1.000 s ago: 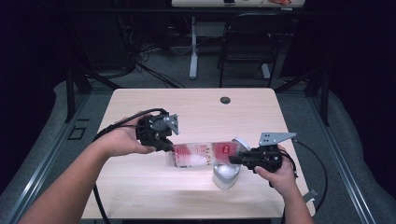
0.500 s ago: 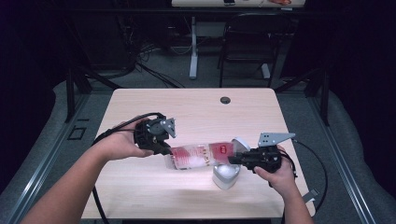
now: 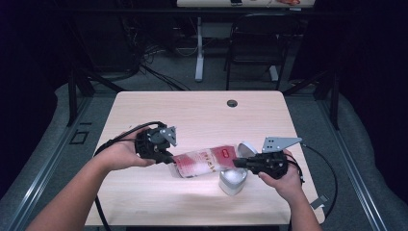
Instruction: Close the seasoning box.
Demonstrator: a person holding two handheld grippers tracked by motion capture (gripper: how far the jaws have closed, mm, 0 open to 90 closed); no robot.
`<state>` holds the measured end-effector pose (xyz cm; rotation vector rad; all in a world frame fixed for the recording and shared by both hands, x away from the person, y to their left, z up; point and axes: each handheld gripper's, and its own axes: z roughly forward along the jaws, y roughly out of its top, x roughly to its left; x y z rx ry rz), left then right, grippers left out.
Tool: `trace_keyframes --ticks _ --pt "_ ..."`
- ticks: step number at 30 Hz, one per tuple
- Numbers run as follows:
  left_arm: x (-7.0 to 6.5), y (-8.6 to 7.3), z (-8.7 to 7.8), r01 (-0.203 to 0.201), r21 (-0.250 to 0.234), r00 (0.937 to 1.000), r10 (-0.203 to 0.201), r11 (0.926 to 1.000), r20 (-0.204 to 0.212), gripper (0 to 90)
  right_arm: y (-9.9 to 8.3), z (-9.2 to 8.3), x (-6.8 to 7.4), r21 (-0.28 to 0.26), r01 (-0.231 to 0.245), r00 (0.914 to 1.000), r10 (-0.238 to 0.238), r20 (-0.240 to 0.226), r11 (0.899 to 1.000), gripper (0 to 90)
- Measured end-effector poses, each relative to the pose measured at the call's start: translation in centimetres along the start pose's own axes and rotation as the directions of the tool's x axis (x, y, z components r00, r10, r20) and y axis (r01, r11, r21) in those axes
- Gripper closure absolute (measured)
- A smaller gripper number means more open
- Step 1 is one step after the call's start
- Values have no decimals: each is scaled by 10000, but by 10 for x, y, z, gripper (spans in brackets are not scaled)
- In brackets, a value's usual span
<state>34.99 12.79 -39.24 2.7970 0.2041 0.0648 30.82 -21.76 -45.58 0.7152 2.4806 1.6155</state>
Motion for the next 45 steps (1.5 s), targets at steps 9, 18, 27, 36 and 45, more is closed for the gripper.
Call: trace_keyframes --ticks 9,18,27,36,45 --pt "0 -10 10 251 -108 9997 -251 9996 -47 842 12 4 6 313 372 9988 -381 295 9988 900" --pt "1 -21 23 633 -377 9980 -636 9973 -72 837 24 9 10 889 801 9954 -844 450 9928 900" --pt "3 -35 36 975 -585 9950 -986 9935 -151 829 43 20 19 1873 1452 9857 -1584 575 9715 900" --pt "6 -51 51 1481 -1068 9886 -1502 9832 -116 818 58 34 26 2566 1879 9761 -2092 582 9481 900" --pt "9 -64 65 2115 -1700 9768 -2143 9625 20 808 68 42 30 2819 2150 9689 -2405 587 9350 900"
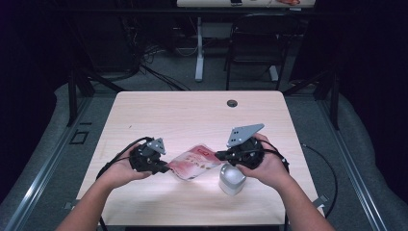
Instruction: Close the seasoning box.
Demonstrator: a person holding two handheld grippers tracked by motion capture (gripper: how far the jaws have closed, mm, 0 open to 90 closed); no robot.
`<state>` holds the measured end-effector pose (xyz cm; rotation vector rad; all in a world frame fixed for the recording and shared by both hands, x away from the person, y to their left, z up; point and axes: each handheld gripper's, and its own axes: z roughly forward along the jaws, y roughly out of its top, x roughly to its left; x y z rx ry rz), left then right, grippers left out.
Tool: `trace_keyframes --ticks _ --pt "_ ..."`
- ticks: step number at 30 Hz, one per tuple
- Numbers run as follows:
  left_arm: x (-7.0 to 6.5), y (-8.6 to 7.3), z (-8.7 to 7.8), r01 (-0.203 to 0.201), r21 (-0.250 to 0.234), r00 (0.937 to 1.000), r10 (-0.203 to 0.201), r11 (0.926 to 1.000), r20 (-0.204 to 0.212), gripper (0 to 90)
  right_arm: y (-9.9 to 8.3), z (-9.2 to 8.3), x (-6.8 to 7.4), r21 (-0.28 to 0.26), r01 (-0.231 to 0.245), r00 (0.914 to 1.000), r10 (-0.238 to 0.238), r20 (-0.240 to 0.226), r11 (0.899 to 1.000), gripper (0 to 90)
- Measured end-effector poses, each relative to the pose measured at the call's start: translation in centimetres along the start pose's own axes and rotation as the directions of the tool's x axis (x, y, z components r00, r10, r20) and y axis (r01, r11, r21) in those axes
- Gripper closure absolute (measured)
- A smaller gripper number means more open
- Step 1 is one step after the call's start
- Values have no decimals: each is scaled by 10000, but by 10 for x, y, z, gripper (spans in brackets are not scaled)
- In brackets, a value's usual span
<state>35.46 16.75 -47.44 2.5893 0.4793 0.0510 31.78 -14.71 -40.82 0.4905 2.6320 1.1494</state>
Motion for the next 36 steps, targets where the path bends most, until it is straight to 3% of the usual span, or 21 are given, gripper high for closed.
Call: trace_keyframes --ticks 10,14,18,20,22,27,30,36 --pt "-6 -12 14 338 -635 9989 -358 9974 -312 788 6 3 1 332 175 9998 -176 51 9993 900" --pt "-10 -17 16 351 -808 9965 -411 9961 -734 773 11 3 0 492 285 9995 -289 92 9984 900" --pt "-11 -26 18 595 -1387 9954 -692 9885 -660 755 16 6 2 748 437 9989 -447 114 9962 900" --pt "-11 -28 19 566 -1451 9956 -667 9878 -654 756 19 7 4 892 535 9984 -551 145 9946 900" --pt "-12 -28 20 564 -1277 9952 -660 9902 -724 760 23 8 5 988 635 9978 -650 122 9931 900" --pt "-14 -28 25 601 -1364 9940 -717 9888 -822 775 31 12 7 1187 822 9963 -845 146 9895 900" --pt "-16 -26 29 385 -1084 9945 -486 9934 -924 815 37 15 8 1278 939 9951 -971 189 9873 900" --pt "-18 -23 38 274 -968 9947 -367 9949 -960 853 42 17 6 1449 1064 9937 -1105 205 9837 900"
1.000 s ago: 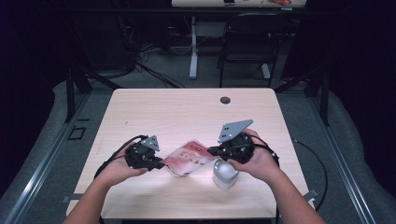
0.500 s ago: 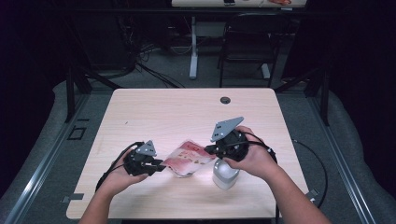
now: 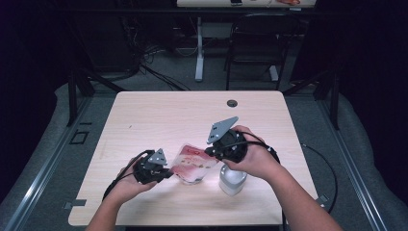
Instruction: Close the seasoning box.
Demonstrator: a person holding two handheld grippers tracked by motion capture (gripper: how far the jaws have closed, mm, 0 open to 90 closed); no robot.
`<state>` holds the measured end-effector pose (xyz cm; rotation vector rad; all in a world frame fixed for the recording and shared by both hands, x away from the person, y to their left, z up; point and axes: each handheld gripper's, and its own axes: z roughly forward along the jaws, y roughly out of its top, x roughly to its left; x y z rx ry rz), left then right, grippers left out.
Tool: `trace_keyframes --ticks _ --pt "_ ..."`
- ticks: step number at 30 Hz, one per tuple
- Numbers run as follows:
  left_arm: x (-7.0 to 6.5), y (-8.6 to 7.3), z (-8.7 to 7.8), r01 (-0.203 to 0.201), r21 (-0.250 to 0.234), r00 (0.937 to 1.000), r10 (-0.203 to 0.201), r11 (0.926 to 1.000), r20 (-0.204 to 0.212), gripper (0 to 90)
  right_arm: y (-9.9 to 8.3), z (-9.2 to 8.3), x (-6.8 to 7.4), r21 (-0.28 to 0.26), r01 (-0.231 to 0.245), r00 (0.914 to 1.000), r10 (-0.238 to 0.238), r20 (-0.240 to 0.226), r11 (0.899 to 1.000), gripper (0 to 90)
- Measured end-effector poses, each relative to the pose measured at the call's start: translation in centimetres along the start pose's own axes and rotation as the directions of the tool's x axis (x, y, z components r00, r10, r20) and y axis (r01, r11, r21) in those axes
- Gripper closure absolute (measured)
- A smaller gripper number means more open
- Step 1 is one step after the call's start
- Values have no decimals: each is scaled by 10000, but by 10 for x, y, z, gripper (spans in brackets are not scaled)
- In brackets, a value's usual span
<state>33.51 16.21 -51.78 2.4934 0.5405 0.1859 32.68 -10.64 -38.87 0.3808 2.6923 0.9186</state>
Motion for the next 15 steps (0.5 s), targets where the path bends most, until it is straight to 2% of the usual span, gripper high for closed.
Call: trace_keyframes --ticks 3,10,15 --pt "-1 1 3 -21 44 10000 21 10000 -20 860 2 0 0 -23 -18 10000 18 28 10000 900" --pt "1 -3 10 200 68 9998 -200 9998 19 865 11 6 3 -247 -27 10000 29 70 9997 900" --pt "5 -8 15 576 -72 9980 -574 9983 246 859 15 11 4 -450 38 9999 -44 -144 9990 900"
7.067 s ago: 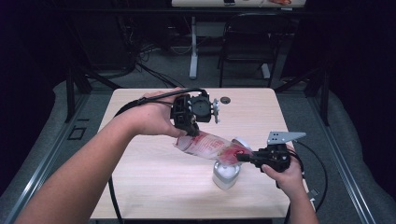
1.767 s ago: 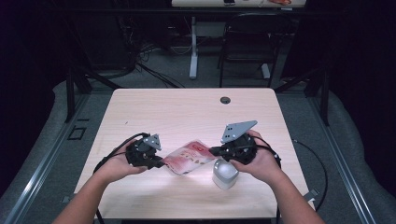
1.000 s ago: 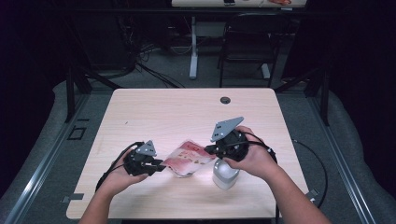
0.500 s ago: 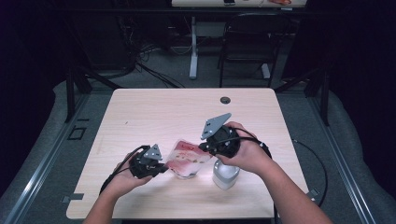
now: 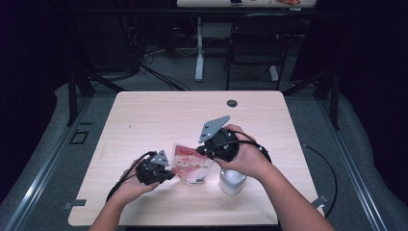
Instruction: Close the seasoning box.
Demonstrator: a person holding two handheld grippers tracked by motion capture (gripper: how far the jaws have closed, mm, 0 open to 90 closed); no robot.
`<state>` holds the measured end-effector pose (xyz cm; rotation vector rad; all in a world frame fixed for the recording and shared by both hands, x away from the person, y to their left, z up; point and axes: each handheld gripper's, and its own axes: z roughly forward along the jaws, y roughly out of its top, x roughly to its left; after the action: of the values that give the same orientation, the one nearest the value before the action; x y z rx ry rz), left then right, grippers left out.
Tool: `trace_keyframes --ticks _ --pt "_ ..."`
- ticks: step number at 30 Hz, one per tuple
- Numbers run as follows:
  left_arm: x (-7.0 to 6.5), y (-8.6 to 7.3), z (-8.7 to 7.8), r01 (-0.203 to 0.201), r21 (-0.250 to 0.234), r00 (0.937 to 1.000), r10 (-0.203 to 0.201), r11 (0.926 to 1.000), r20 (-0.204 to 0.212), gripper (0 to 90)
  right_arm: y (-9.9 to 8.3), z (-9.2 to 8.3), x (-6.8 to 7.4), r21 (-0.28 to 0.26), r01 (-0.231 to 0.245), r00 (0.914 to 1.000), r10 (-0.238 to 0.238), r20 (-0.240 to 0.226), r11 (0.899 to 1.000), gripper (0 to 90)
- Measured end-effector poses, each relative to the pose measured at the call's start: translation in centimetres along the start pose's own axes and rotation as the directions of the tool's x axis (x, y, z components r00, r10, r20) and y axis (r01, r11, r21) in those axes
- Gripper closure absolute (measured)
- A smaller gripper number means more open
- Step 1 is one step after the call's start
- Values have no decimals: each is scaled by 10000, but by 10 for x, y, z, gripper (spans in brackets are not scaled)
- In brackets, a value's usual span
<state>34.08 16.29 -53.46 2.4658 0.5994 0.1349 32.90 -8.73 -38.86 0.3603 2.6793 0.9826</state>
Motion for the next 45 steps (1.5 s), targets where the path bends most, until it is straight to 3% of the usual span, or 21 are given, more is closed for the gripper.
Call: trace_keyframes --ticks 4,6,11,18,24,36,45 --pt "2 -3 1 229 -133 9997 -229 9996 9 831 1 3 0 -175 -63 10000 62 -63 9998 897" --pt "3 -4 -2 352 -302 9994 -351 9989 27 769 2 5 -1 -207 -55 9999 53 -121 9998 886" --pt "4 -6 -8 408 -558 9991 -400 9976 153 726 2 8 0 -313 -101 9998 95 -202 9995 850" --pt "4 -10 -13 358 -628 9992 -369 9974 -161 659 3 13 2 -488 -409 9982 386 -459 9980 716" --pt "5 -11 -16 431 -705 9987 -448 9966 -237 614 3 12 2 -763 -665 9970 631 -458 9949 670" --pt "5 -15 -20 591 -752 9978 -611 9954 -243 584 2 6 5 -1109 -769 9955 702 -632 9909 628" --pt "7 -18 -23 812 -815 9959 -841 9934 -324 571 -2 0 1 -1550 -1163 9908 1037 -872 9810 616"
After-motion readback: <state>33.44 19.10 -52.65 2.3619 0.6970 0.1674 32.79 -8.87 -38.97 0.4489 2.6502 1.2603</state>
